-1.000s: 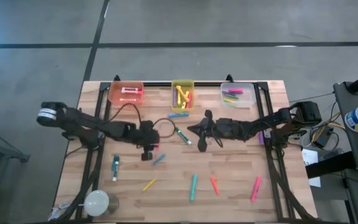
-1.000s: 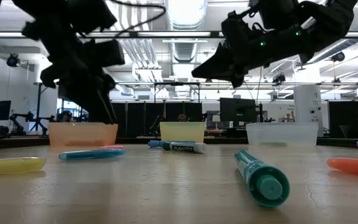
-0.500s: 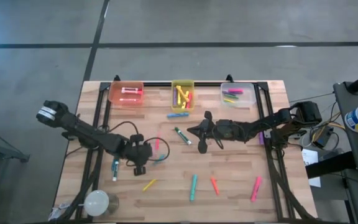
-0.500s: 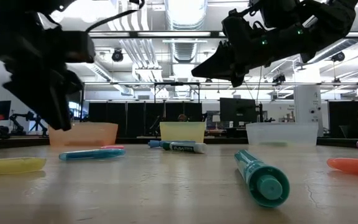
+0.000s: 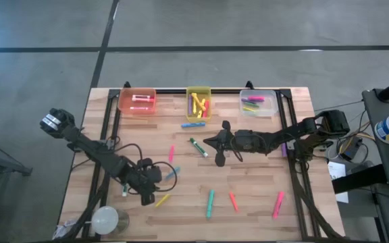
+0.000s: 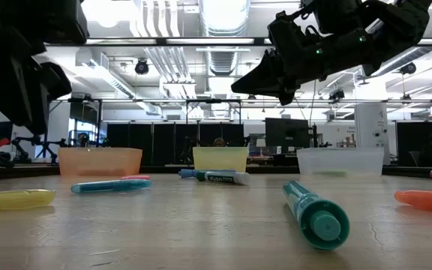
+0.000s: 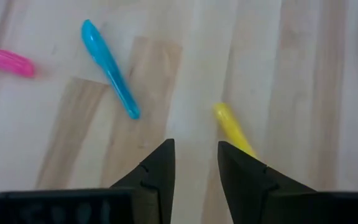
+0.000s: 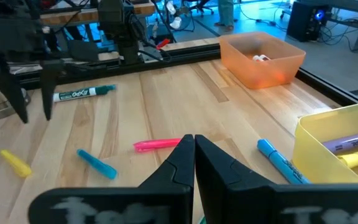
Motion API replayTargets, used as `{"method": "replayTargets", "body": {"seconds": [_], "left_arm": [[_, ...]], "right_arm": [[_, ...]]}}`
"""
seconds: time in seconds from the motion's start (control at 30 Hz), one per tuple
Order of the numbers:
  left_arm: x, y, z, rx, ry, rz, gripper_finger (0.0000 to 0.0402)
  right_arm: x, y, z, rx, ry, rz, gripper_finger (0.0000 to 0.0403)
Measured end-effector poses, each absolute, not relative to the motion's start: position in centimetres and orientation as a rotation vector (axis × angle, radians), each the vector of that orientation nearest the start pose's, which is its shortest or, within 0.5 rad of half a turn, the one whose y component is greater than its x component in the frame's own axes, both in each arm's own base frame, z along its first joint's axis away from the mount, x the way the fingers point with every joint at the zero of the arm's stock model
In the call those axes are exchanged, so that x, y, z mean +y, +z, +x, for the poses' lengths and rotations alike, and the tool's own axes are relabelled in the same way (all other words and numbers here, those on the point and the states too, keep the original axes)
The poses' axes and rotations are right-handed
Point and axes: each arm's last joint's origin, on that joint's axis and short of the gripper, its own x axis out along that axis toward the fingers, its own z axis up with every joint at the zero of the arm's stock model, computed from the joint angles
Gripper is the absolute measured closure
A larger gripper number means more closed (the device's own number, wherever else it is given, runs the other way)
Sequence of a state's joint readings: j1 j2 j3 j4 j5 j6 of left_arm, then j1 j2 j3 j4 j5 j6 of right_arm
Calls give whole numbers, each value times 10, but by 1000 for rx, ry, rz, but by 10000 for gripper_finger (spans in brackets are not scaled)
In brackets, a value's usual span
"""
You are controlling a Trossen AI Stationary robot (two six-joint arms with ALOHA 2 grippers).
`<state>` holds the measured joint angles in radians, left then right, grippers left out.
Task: Pick & Place Markers
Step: Put the yellow pen into the transparent bin
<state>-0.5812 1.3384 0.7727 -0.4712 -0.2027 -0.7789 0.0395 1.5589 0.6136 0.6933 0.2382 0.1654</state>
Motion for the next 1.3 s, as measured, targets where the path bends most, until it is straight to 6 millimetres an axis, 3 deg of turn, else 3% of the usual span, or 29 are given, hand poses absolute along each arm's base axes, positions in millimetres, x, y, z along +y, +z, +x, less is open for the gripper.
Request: {"method": "replayTargets", "body": {"seconds": [0.27,0.67,0.93,1.3], "left_arm": [[-142,195,211,1032,70,-356,287],[-171,194,240,1209,77,-224,287],[-187,179,257,1318,29,-222,287],[-190,167,259,1391,16,-212,287]], "right_arm": [[6,180,302,232,-216,135,394],[6,180,302,232,-213,144,394],[8,180,302,232,-207,139,394],[12,180,302,232,-193,134,394]]}}
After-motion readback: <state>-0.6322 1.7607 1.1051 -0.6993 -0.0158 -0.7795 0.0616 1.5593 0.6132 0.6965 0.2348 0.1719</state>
